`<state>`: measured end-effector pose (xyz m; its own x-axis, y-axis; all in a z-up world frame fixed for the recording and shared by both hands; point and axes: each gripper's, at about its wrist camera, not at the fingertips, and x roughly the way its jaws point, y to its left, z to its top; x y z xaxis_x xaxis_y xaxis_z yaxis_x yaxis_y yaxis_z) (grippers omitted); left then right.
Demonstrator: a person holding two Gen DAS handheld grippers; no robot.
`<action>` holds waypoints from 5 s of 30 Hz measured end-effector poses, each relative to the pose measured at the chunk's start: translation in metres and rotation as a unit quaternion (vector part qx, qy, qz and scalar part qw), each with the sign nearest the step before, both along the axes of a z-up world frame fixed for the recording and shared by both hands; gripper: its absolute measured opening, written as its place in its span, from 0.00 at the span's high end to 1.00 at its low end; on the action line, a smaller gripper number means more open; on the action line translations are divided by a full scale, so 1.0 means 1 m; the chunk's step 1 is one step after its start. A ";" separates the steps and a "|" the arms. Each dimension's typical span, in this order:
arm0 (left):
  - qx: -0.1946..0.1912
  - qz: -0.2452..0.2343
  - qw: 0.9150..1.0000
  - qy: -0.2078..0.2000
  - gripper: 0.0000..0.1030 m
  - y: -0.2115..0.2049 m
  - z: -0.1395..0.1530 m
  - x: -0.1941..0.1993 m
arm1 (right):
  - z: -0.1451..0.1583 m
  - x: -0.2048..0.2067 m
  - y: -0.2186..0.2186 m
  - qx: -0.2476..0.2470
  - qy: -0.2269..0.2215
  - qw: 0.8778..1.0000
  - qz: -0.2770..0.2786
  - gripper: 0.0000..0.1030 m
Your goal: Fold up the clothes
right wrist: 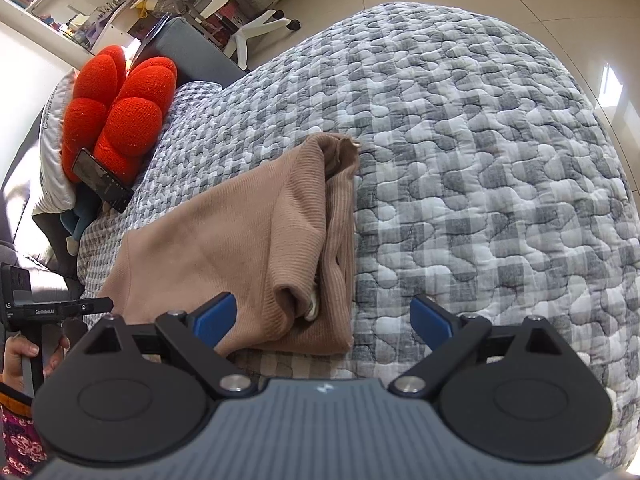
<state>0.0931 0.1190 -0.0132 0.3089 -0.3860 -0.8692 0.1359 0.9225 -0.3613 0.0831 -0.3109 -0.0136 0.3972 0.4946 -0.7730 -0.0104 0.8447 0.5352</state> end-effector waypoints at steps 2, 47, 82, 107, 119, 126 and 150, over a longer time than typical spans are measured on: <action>0.001 -0.003 1.000 0.001 0.09 -0.002 -0.001 0.003 | -0.001 0.001 0.000 0.000 0.001 1.000 0.000 0.07; -0.139 0.059 0.988 0.029 0.37 0.052 -0.036 0.023 | -0.016 0.030 -0.010 0.052 0.003 0.998 -0.024 0.17; -0.169 0.091 0.981 -0.021 0.67 0.057 -0.051 -0.003 | 0.001 0.022 0.016 0.020 -0.067 0.998 0.007 0.37; -0.196 0.154 0.966 -0.072 0.74 0.050 -0.057 -0.023 | 0.003 0.004 0.038 -0.086 -0.133 0.987 -0.028 0.37; -0.203 0.156 0.964 -0.077 0.74 0.052 -0.058 -0.026 | 0.029 -0.010 0.057 -0.028 -0.175 0.984 -0.007 0.37; -0.194 0.155 0.966 -0.075 0.74 0.048 -0.053 -0.024 | 0.016 -0.002 0.090 0.059 -0.141 0.988 0.010 0.39; -0.184 0.152 0.968 -0.082 0.75 0.045 -0.049 -0.024 | 0.000 0.013 0.113 0.068 -0.102 0.992 0.030 0.51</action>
